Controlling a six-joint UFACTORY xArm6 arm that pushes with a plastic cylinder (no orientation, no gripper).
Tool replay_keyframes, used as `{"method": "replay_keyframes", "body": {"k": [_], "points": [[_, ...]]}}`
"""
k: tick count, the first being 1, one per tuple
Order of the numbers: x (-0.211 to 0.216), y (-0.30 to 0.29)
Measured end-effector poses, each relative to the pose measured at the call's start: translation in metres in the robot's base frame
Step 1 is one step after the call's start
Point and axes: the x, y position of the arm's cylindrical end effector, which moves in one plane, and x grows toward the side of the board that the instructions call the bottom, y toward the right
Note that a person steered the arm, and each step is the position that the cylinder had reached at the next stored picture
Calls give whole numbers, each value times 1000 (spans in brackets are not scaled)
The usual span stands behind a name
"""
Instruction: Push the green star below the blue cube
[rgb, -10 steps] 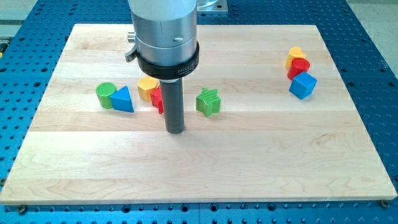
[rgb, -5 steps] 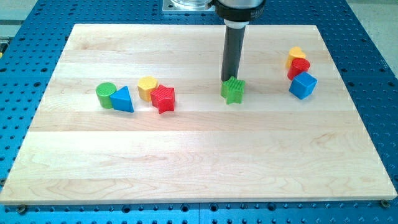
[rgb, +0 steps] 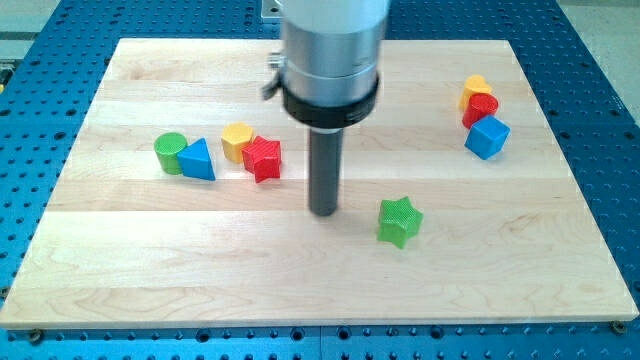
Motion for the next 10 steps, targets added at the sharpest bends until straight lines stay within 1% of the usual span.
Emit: {"method": "replay_keyframes", "body": {"k": [1,2,3,4,5,6,7,8,9,10], "points": [[30,19],[40,59],[38,112],[24,157],[9,183],[11,171],[29,160],[59,138],[45,107],[4,107]]}}
